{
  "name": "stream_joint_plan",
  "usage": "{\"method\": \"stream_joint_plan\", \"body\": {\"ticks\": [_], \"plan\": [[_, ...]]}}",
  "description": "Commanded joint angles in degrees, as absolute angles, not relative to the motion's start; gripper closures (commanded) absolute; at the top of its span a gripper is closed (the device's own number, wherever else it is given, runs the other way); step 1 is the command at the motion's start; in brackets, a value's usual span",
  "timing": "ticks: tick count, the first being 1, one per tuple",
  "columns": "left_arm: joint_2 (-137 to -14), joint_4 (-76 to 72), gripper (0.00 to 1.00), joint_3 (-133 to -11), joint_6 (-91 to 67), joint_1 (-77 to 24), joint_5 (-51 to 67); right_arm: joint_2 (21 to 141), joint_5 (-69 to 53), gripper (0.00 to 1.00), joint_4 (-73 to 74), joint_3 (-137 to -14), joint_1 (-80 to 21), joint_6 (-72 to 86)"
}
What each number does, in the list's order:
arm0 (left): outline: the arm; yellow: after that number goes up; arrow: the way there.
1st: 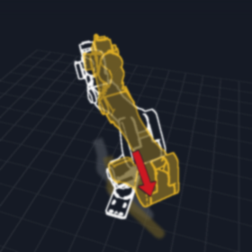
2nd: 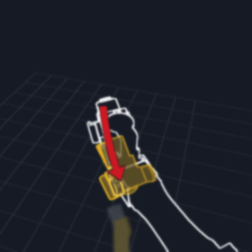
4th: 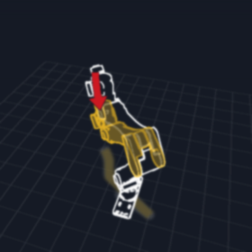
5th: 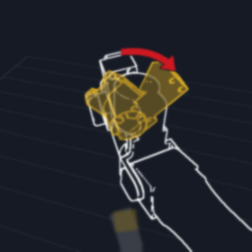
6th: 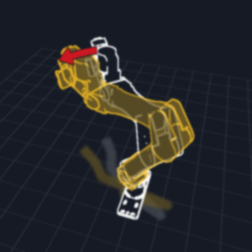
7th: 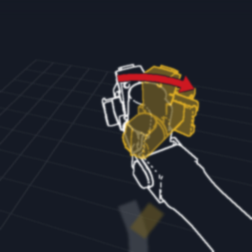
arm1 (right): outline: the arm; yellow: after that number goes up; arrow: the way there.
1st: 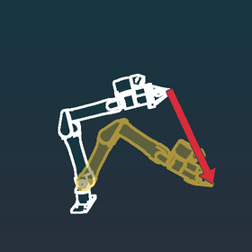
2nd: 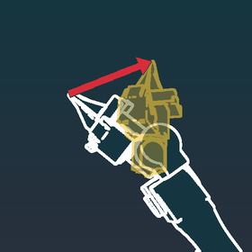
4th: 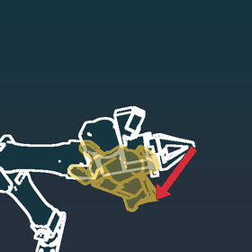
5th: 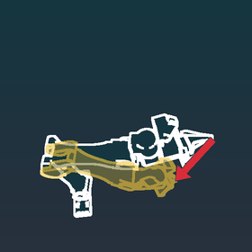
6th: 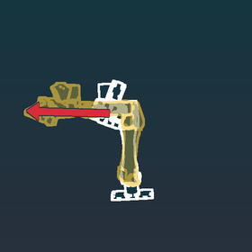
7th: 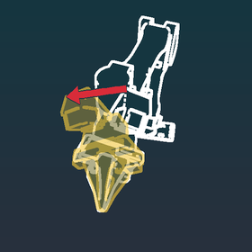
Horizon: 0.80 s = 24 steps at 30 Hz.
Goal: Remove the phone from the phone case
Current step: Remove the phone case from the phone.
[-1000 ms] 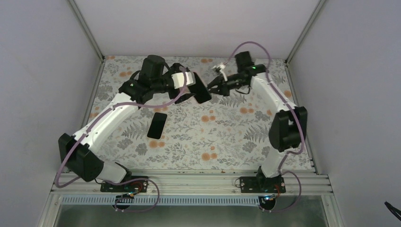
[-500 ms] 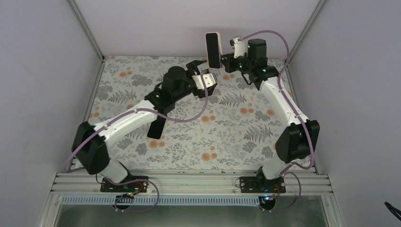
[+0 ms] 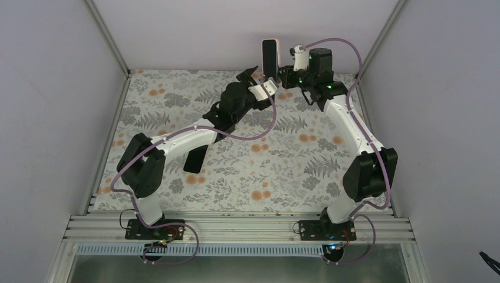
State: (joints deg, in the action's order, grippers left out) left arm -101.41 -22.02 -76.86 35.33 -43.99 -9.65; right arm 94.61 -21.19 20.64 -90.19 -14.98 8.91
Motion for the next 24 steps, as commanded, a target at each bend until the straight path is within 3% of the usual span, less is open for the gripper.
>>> {"method": "stream_joint_plan", "body": {"ticks": [1, 24], "plan": [[-104.19, -26.79, 0.0, -81.45, 33.98, -44.62, -13.57, 93.25, -22.37, 0.97, 16.1, -92.43, -15.22, 10.19], [-110.09, -29.9, 0.0, -85.38, 34.13, -43.69, -20.72, 91.72, -23.1, 0.97, 15.45, -90.78, -15.33, 10.13]]}}
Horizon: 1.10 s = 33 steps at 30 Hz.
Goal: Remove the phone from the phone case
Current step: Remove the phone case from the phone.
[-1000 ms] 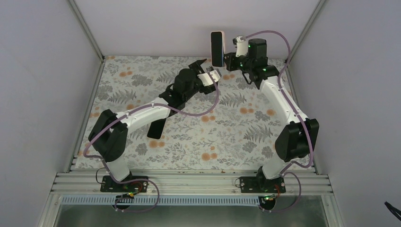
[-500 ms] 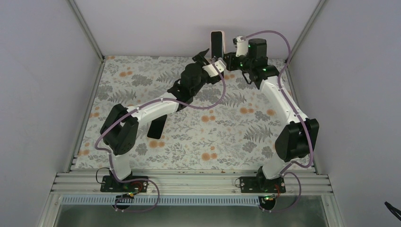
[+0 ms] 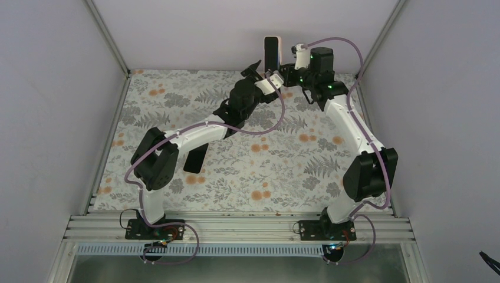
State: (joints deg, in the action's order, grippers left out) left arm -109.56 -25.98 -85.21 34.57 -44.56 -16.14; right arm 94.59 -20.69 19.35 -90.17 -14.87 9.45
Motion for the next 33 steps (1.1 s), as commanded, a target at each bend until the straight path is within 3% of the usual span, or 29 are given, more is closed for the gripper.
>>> {"method": "stream_joint_plan", "body": {"ticks": [1, 5, 9, 15, 25, 33], "plan": [[-109.83, -31.28, 0.0, -84.89, 34.68, -43.65, -21.75, 91.68, -23.3, 0.97, 15.35, -90.45, -15.35, 10.11], [-109.6, -43.73, 0.0, -81.27, 41.0, -43.71, -28.66, 92.01, -23.99, 0.97, 15.42, -89.49, -15.37, 10.25], [-110.85, -71.17, 0.0, -75.73, 60.94, -43.35, -31.93, 92.44, -28.81, 0.97, 15.67, -88.04, -15.4, 10.02], [-110.26, -66.18, 0.0, -78.39, 59.01, -38.44, -29.72, 93.17, -39.1, 0.97, 16.0, -87.46, -16.92, 7.74], [-113.53, -70.34, 0.01, -79.66, 61.59, -38.33, -24.84, 93.49, -42.49, 0.97, 18.62, -87.84, -23.7, 2.43], [-111.9, -74.08, 0.14, -73.39, 62.83, -42.94, -18.93, 95.76, -40.59, 0.97, 19.69, -89.74, -24.61, 1.87]]}}
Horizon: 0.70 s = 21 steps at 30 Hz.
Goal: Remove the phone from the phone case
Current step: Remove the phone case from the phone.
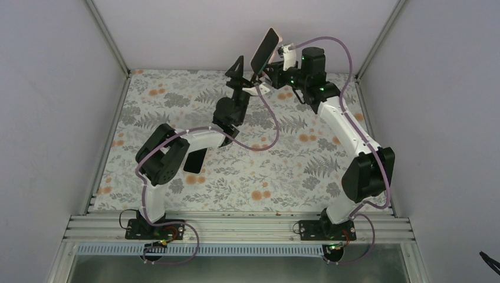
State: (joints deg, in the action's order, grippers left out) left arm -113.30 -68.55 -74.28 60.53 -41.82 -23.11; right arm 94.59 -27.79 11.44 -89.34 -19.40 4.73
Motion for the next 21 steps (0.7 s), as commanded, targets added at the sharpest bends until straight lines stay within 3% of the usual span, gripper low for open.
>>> {"method": "stream_joint_plan", "body": {"ticks": [1, 6, 10, 21], "plan": [[-112.01, -74.1, 0.16, -73.31, 63.22, -43.4, -18.52, 96.7, -40.31, 0.97, 19.68, -89.78, -24.56, 1.79], [-112.63, -75.75, 0.41, -73.02, 64.72, -44.77, -16.8, 97.54, -40.09, 0.97, 19.75, -89.96, -24.55, 1.97], [-113.11, -77.44, 0.53, -72.68, 66.12, -45.48, -16.03, 97.78, -40.22, 0.97, 19.9, -89.91, -24.52, 1.87], [-116.5, -80.28, 0.68, -75.2, 70.08, -47.89, -14.87, 99.57, -42.22, 0.97, 20.53, -90.26, -24.73, 1.78]]}}
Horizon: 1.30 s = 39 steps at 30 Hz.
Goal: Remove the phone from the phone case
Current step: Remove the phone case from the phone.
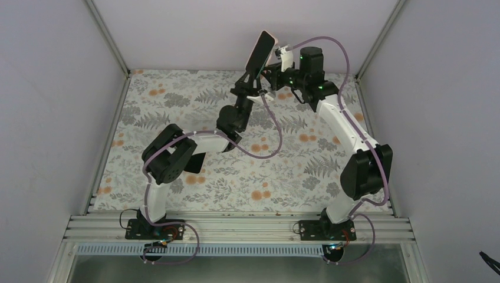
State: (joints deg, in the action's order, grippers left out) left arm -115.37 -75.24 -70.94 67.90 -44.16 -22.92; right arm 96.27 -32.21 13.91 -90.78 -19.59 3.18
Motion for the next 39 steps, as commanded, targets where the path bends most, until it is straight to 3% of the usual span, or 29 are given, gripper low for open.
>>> {"method": "stream_joint_plan", "body": {"ticks": [1, 11, 21, 25, 33, 39], "plan": [[-116.8, -80.11, 0.7, -75.49, 70.14, -47.9, -14.89, 99.53, -42.28, 0.97, 20.56, -90.23, -24.81, 1.78], [-116.34, -80.74, 0.94, -74.67, 70.32, -48.48, -16.3, 99.11, -37.6, 0.97, 21.1, -89.82, -24.48, 0.15], [-101.08, -63.32, 0.98, -66.79, 60.76, -50.72, -20.39, 99.33, -5.66, 0.97, 24.43, -90.94, -19.23, -9.28], [-95.58, -56.16, 0.98, -63.5, 61.56, -51.06, -23.01, 100.5, 0.77, 0.97, 25.55, -90.65, -17.27, -14.78], [-85.31, -51.9, 0.98, -50.64, 68.19, -51.05, -28.41, 99.41, -4.6, 0.97, 29.05, -85.18, -12.0, -16.06], [-74.08, -53.77, 0.98, -33.6, 74.27, -45.93, -32.12, 94.82, -19.56, 0.97, 40.82, -80.2, -8.77, -21.81]]}}
